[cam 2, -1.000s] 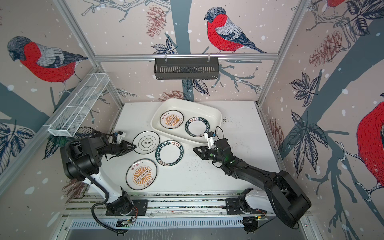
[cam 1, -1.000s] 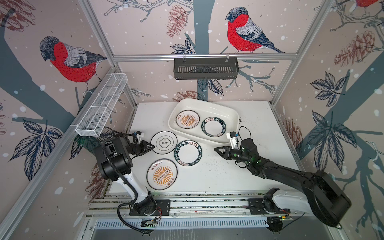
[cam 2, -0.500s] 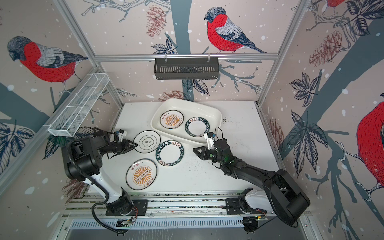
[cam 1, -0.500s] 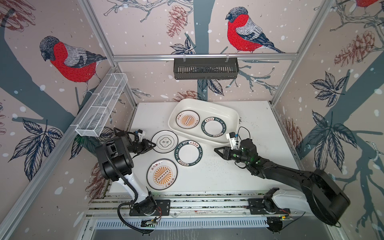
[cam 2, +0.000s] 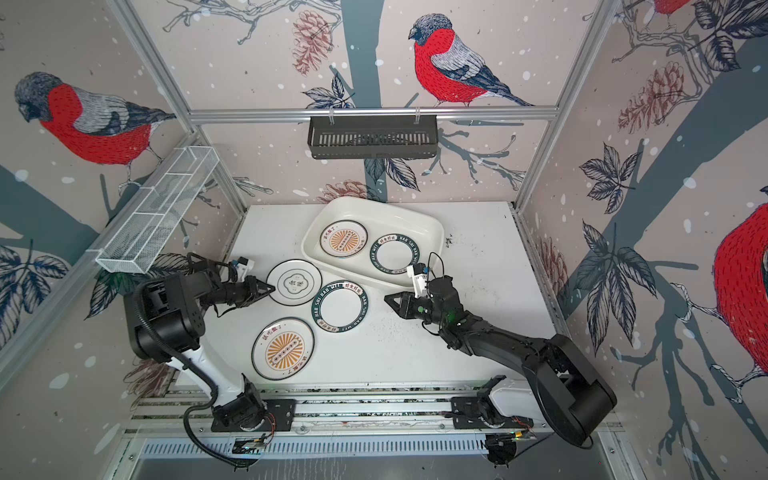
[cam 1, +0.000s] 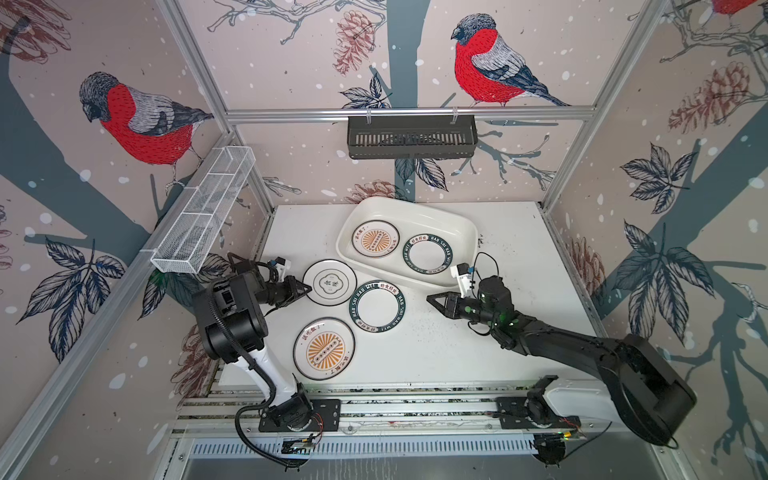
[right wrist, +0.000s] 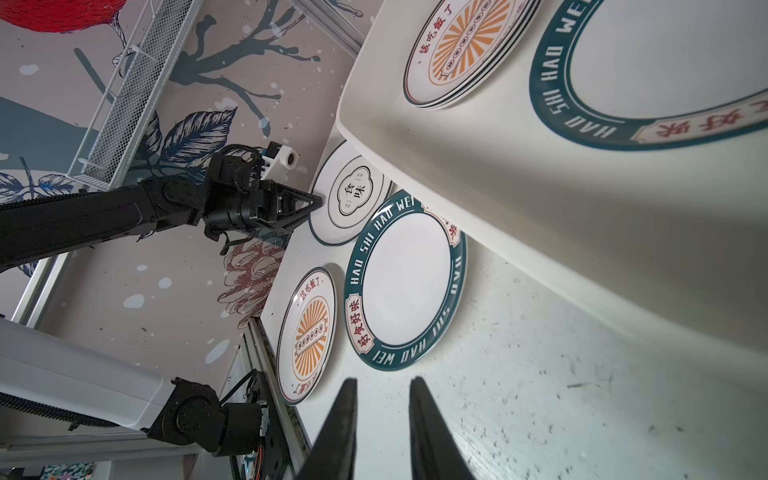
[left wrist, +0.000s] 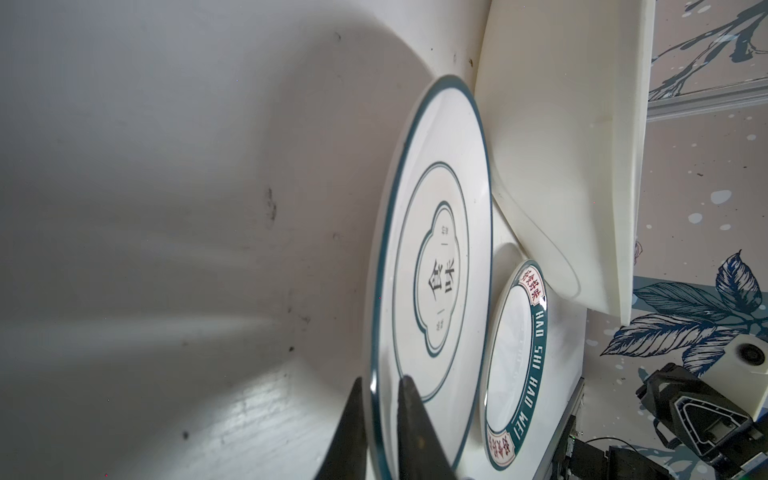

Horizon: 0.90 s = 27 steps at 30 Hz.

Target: Place the plates into the plastic bin on the countertop

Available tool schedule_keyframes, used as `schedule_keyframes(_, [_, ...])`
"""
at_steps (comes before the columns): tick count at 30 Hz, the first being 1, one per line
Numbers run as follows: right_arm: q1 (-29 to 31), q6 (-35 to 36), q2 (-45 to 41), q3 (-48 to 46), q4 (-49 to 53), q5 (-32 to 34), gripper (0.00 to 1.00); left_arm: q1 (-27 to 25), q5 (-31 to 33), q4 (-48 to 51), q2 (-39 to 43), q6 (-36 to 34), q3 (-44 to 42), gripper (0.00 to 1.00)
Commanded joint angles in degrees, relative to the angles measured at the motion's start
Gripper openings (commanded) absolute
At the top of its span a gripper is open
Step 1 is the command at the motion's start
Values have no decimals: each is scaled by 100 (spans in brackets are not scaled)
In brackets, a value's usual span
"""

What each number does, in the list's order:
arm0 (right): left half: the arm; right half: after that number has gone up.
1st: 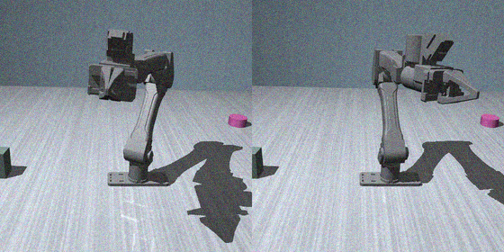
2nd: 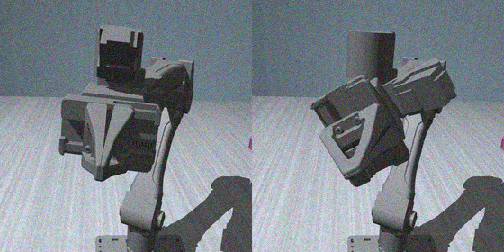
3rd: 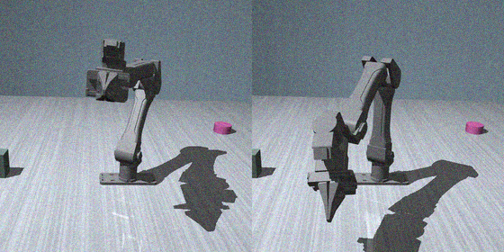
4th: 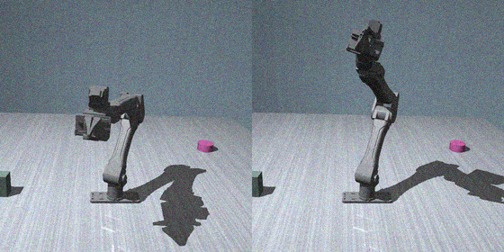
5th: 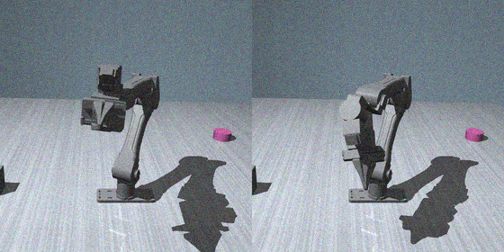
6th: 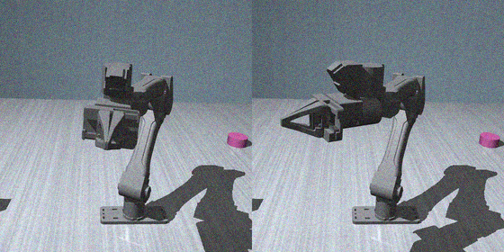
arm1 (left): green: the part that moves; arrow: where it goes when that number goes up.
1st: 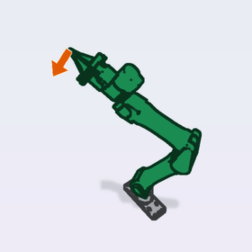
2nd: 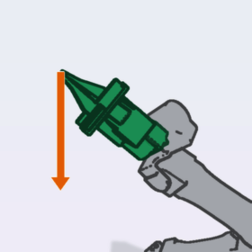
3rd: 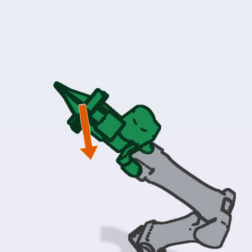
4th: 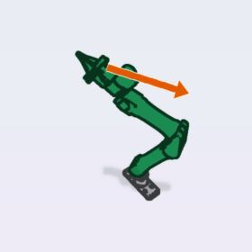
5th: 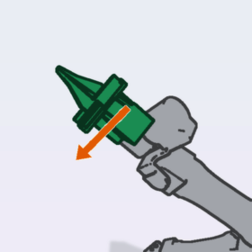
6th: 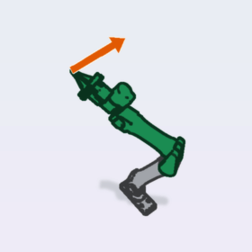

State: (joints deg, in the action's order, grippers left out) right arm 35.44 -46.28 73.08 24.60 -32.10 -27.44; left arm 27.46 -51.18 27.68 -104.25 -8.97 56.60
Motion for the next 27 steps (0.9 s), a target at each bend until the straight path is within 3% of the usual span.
schedule_keyframes(1, [15, 32, 29, 54, -157, -51, 24, -13, -122, -25, 62, 35, 27, 14])
schedule_keyframes(12, [24, 33, 50, 38, -181, -33, 24, -10, 31, -154, 146, 218, 27, 0])
schedule_keyframes(27, [33, 14, 92, 54, -236, -42, 24, 93, 469, -111, 954, 143, 24, 0])
